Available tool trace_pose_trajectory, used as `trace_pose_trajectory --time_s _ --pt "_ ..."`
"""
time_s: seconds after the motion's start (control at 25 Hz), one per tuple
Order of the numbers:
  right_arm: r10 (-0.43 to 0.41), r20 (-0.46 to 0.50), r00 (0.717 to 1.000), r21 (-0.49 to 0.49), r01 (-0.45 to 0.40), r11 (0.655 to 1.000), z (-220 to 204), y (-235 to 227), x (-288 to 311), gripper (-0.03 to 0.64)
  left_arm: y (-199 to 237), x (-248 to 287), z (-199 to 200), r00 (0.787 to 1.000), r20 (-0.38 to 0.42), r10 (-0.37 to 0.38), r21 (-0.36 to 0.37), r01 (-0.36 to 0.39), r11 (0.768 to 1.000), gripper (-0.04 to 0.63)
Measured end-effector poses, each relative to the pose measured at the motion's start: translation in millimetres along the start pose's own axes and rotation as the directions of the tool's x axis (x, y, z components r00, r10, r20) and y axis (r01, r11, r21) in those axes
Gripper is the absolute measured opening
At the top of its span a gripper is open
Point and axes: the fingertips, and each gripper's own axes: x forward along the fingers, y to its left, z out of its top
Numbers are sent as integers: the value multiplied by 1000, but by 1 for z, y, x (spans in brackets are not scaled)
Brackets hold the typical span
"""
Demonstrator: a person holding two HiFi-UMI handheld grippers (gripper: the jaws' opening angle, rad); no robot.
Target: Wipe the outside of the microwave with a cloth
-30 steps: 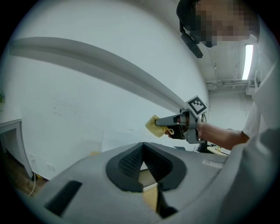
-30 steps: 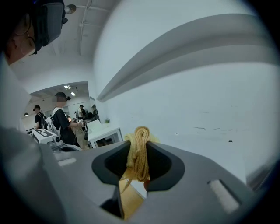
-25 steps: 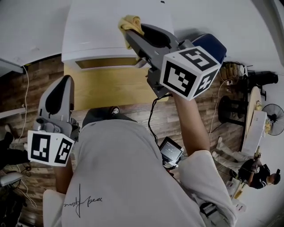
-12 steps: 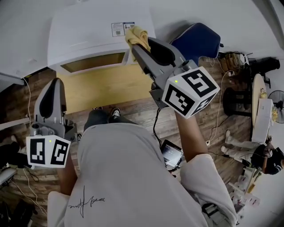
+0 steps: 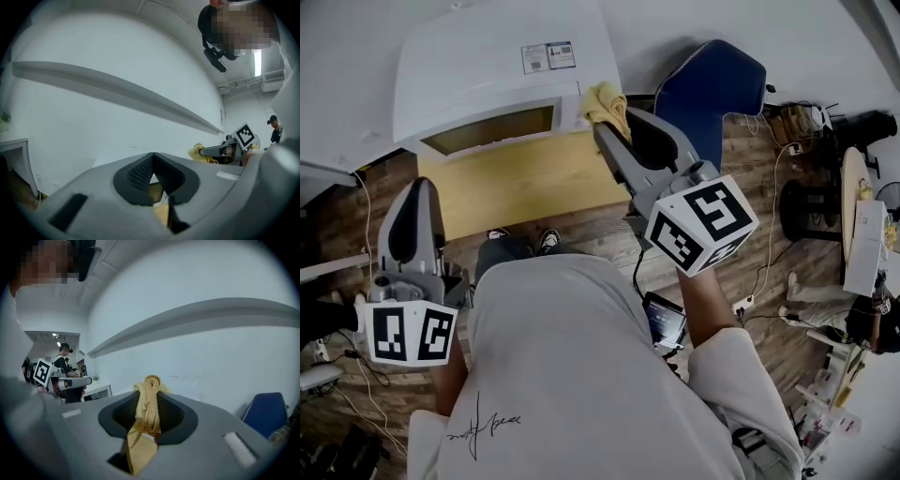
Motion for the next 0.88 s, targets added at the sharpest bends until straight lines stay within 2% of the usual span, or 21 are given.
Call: trace_pose_trajectory --time_s 0.16,0.24,0.48,0.6,0.72,0.88 --pt "22 -3 1000 29 -22 999 -6 10 -11 116 -1 -1 -4 1000 4 17 -14 -17 1000 -9" --pt "17 2 1000 11 -17 1000 -9 13 -14 115 0 1 -5 1000 12 26 -17 -25 1000 -9" --pt "2 -3 1000 2 -2 1000 -25 10 -17 110 -1 4 -25 998 -44 48 36 -46 998 -9" --pt "5 -4 1000 13 -5 1000 -27 6 -15 110 0 4 -32 997 -60 48 35 -46 998 -9" --pt "20 -8 1000 28 -20 999 -27 7 -11 110 1 6 -32 998 -43 42 35 -41 999 -9" --pt "20 -12 1000 8 -20 1000 -26 12 -10 110 -1 11 -36 998 -54 23 44 -21 999 -9"
